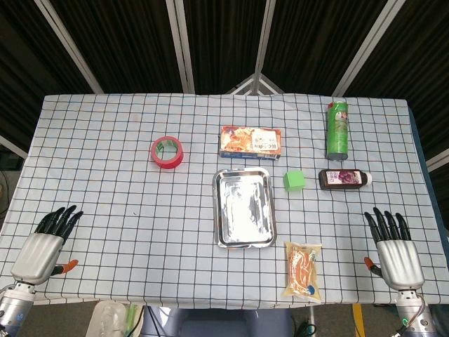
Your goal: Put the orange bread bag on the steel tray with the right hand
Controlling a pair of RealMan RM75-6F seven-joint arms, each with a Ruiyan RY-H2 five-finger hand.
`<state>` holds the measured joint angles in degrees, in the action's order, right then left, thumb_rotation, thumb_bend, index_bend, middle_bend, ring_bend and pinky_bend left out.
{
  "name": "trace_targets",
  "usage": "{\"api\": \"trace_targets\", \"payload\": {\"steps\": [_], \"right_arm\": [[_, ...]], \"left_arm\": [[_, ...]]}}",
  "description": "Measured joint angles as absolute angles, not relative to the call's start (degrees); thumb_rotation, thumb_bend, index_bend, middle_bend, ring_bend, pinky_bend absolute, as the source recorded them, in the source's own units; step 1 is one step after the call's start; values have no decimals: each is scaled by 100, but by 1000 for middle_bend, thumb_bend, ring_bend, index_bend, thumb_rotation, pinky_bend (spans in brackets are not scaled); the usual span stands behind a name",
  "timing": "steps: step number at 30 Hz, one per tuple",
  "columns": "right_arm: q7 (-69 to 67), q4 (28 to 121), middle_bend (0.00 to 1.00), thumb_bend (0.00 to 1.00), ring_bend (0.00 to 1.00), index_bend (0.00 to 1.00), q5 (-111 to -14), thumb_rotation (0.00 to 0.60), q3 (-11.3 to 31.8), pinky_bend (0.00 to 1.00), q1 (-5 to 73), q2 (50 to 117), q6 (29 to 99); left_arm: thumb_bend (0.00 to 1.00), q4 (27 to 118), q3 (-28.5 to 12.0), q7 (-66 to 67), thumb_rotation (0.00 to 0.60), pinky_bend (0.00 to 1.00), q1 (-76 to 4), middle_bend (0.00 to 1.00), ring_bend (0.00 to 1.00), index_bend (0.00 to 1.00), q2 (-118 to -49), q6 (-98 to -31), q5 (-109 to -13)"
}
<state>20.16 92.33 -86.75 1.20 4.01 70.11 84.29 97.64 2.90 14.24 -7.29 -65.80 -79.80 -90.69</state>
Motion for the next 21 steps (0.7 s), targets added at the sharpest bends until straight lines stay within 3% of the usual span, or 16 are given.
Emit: {"api": "trace_targets", "payload": {"steps": [10, 21], "right_arm": [[1780, 9377, 0, 243, 0, 0, -8803, 600, -29, 0, 443, 6865, 8224], [985, 9620, 0, 242, 0, 0, -9446, 600, -622, 0, 1143, 6271, 6701]], "left_arm": [[82, 9652, 260, 1331, 600, 92, -783, 0, 0, 0, -6646, -7953, -9109], [82, 9606, 158, 1698, 600, 92, -876, 0, 0, 0, -6840, -7735, -8817]]}}
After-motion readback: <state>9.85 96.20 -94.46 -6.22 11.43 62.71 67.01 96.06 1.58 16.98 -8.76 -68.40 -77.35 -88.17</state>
